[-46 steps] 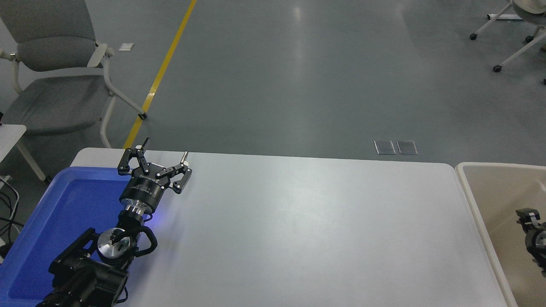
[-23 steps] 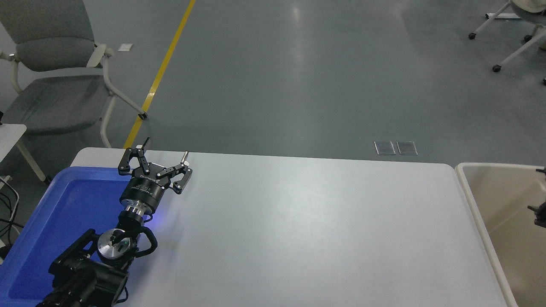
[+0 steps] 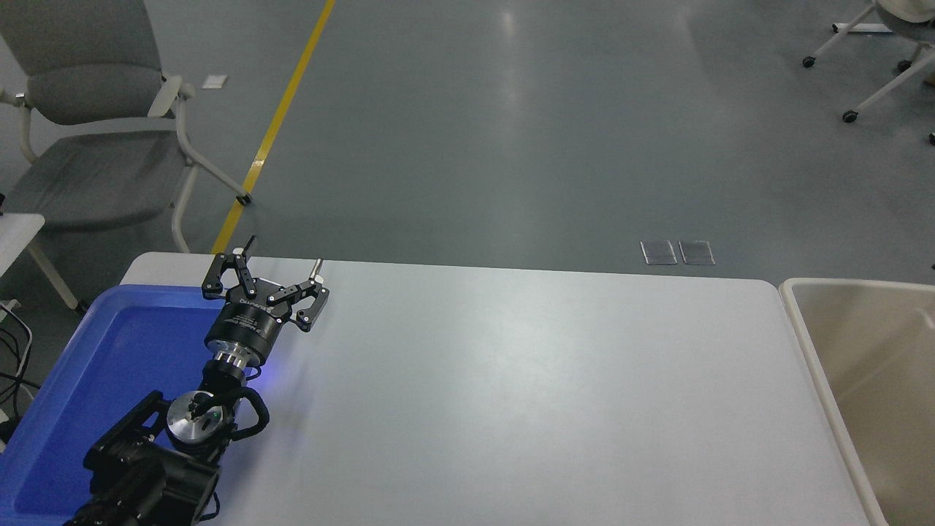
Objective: Pick up paper ball place in dustbin
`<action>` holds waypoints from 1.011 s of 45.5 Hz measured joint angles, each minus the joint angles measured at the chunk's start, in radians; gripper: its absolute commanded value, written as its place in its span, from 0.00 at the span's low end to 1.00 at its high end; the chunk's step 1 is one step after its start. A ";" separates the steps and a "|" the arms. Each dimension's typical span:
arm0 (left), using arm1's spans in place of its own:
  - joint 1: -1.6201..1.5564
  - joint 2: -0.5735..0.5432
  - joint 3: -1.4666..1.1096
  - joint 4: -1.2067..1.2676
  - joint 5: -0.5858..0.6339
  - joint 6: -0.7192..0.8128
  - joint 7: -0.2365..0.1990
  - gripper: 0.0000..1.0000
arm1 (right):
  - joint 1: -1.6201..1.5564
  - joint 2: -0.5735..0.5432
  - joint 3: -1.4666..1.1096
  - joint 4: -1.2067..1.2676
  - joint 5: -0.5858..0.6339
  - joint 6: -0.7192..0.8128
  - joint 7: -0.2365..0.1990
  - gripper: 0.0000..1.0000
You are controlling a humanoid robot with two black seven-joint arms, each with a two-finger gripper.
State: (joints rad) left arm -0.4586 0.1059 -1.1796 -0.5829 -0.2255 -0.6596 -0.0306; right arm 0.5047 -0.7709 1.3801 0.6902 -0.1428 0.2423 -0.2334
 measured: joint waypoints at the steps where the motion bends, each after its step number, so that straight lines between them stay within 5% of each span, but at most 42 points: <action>1: 0.000 0.000 0.000 0.000 0.000 0.000 0.000 0.99 | -0.007 0.003 0.022 0.018 0.000 0.006 0.000 1.00; 11: 0.000 0.000 0.000 0.000 0.000 0.000 0.000 0.99 | -0.065 0.067 0.159 0.167 0.001 0.053 0.024 1.00; 27: 0.000 0.000 0.000 0.000 0.000 0.000 0.000 0.99 | -0.191 0.228 0.284 0.300 -0.001 0.127 0.201 1.00; 46: 0.000 0.000 0.000 0.000 0.000 0.000 0.000 0.99 | -0.322 0.318 0.288 0.316 -0.012 0.143 0.247 1.00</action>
State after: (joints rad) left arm -0.4587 0.1059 -1.1796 -0.5829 -0.2255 -0.6596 -0.0308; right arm 0.1829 -0.4530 1.6682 1.0063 -0.1550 0.3856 0.0132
